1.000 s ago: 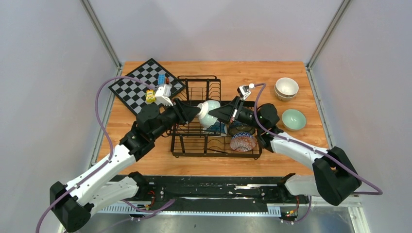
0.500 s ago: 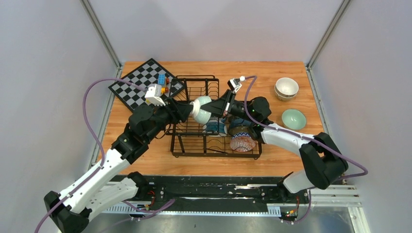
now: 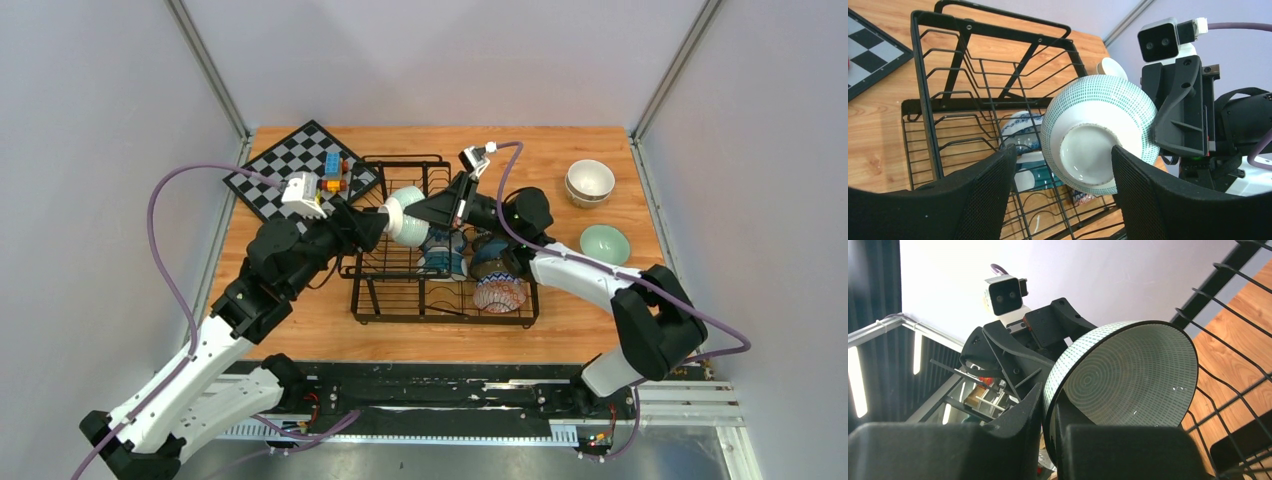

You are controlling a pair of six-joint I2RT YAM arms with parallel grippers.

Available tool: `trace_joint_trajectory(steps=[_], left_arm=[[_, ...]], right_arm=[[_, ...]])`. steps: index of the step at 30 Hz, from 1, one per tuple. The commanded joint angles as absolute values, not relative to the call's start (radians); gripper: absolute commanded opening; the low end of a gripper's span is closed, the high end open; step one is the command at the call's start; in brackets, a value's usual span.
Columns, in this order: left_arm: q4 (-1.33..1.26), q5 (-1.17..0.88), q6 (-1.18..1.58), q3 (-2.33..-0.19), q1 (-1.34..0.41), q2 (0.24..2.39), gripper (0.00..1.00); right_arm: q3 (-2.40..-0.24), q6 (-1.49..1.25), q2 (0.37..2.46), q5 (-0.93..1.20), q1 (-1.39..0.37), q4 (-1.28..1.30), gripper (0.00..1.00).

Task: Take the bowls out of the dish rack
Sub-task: Pick up the bowl from the dish rack.

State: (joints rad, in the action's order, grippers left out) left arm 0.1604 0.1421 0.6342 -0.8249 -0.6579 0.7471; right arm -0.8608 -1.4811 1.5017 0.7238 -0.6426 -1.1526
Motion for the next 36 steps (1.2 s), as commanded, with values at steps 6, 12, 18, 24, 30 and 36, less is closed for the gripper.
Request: trace_joint_trajectory(steps=[6, 12, 18, 24, 30, 36], left_arm=[[0.169, 0.086, 0.634, -0.897, -0.675, 0.705, 0.77], [0.183, 0.099, 0.635, -0.897, -0.675, 0.686, 0.79], [0.183, 0.081, 0.640, -0.916, -0.675, 0.678, 0.92], [0.183, 0.022, 0.649, -0.942, -0.675, 0.682, 1.00], [0.213, 0.027, 0.646, -0.951, -0.675, 0.669, 1.00], [0.255, 0.088, 0.644, -0.986, -0.675, 0.665, 1.00]], right_arm=[[-0.932, -1.439, 1.475, 0.748, -0.685, -1.158, 0.00], [-0.916, -1.422, 1.458, 0.746, -0.686, -1.135, 0.00], [-0.879, -1.385, 1.429, 0.746, -0.684, -1.093, 0.00], [-0.863, -1.346, 1.400, 0.744, -0.685, -1.048, 0.00], [-0.869, -1.238, 1.339, 0.751, -0.676, -0.936, 0.00], [-0.980, -0.889, 1.195, 0.743, -0.678, -0.470, 0.00]])
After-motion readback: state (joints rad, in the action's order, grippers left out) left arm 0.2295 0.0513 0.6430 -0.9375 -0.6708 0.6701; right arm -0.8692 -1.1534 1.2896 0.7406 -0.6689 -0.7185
